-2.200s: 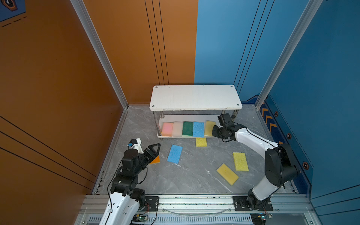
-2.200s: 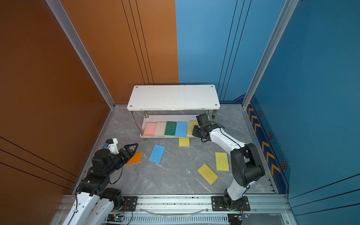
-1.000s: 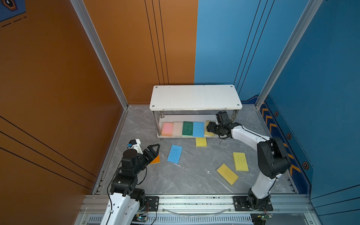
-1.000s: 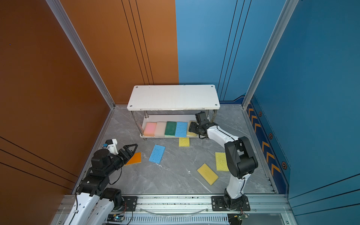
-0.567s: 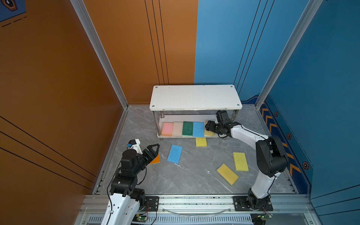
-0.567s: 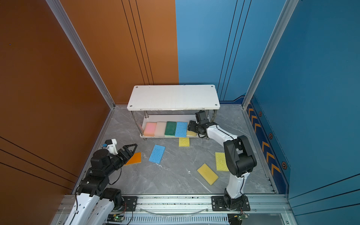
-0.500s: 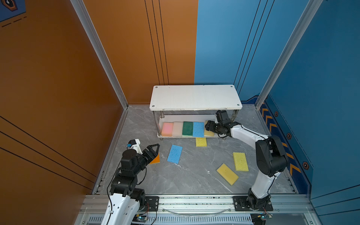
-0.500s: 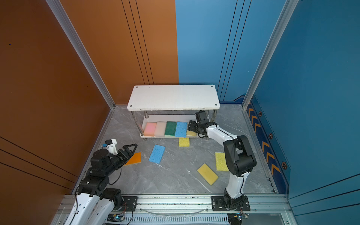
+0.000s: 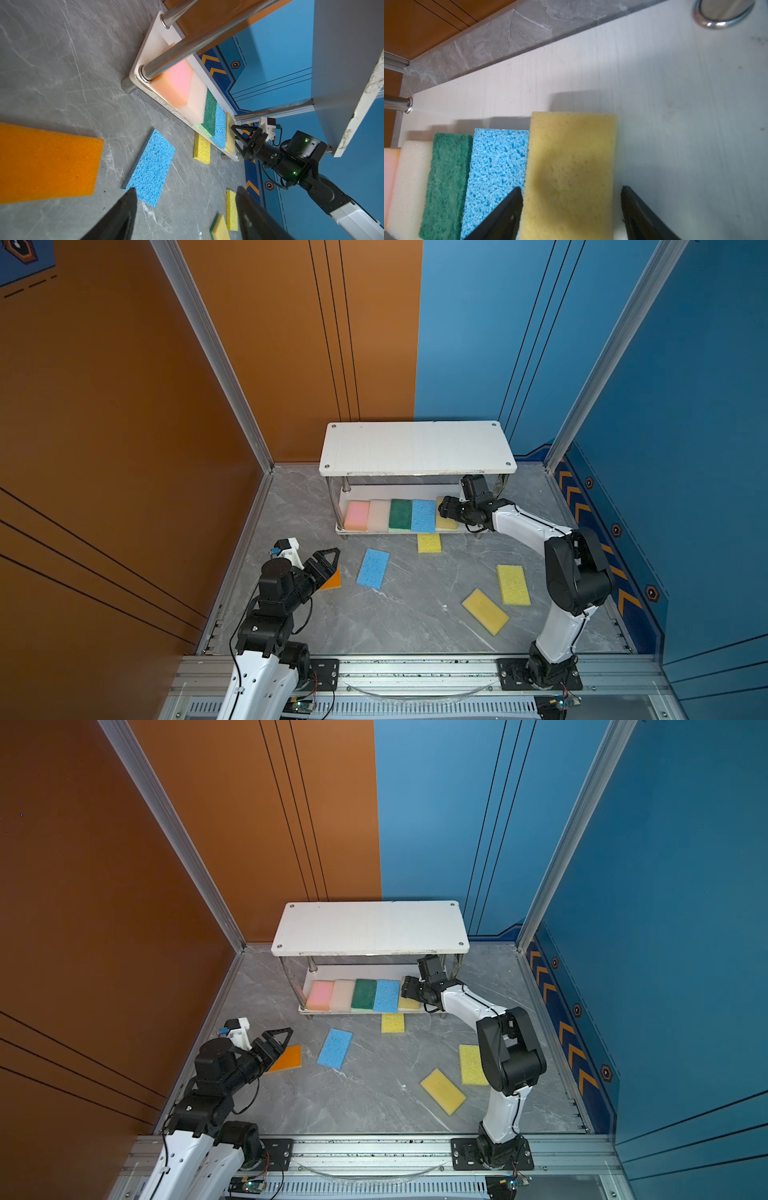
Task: Place and organize the cleaning sponges onto the shelf
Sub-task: 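Withdraw the right gripper and reach to the yellow sponge on the table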
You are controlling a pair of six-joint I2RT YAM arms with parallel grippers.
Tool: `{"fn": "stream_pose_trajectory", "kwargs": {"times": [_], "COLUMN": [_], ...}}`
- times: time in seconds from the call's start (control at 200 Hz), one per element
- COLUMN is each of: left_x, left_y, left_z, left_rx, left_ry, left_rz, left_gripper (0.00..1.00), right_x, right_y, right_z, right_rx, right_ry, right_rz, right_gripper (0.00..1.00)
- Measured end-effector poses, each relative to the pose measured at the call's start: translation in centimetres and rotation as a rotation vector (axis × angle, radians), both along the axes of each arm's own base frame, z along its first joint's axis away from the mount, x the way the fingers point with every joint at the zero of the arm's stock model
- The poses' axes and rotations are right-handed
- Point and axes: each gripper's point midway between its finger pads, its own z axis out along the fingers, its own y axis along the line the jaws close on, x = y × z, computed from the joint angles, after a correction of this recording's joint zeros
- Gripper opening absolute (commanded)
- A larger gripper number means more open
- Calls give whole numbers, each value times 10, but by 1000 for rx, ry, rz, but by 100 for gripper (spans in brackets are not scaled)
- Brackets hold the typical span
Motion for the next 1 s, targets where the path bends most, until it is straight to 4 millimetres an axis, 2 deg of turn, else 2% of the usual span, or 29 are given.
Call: {"fn": "stream_pose_trajectory", "kwargs": {"times": [0.115,0.23,0.28,0.31,0.485,0.631,0.726,0.841,0.911,1.001], "left_x": [1,1,1,1,1,-1,-3,-8,-13,-20], "left_y": [0,0,0,0,-1,-6,-14,-34,-49,-67], "left_z": [-2,-3,-3,-3,-3,-3,-8,-21,-31,-42], "left_rx": [7,15,16,16,19,16,21,34,45,65], "left_ry": [4,4,4,3,0,1,15,53,78,105], "left_rz": [-4,-8,-9,-9,-18,-46,-85,-174,-237,-312], "left_gripper": [82,85,85,91,94,97,99,98,98,98], "right_x": [-1,-12,-20,-26,-67,-94,-115,-150,-180,-214], "right_y": [-1,1,4,7,20,25,18,2,-16,-52], "right_z": [3,17,26,32,69,87,76,45,21,-3], "right_rx": [-21,-57,-74,-83,-108,-102,-108,-136,-154,-158], "right_ry": [-18,-65,-93,-113,-224,-233,-135,35,135,238], "right_rz": [7,31,51,62,138,176,183,172,138,41], "right_gripper": [76,76,76,76,76,76,76,77,78,79]}}
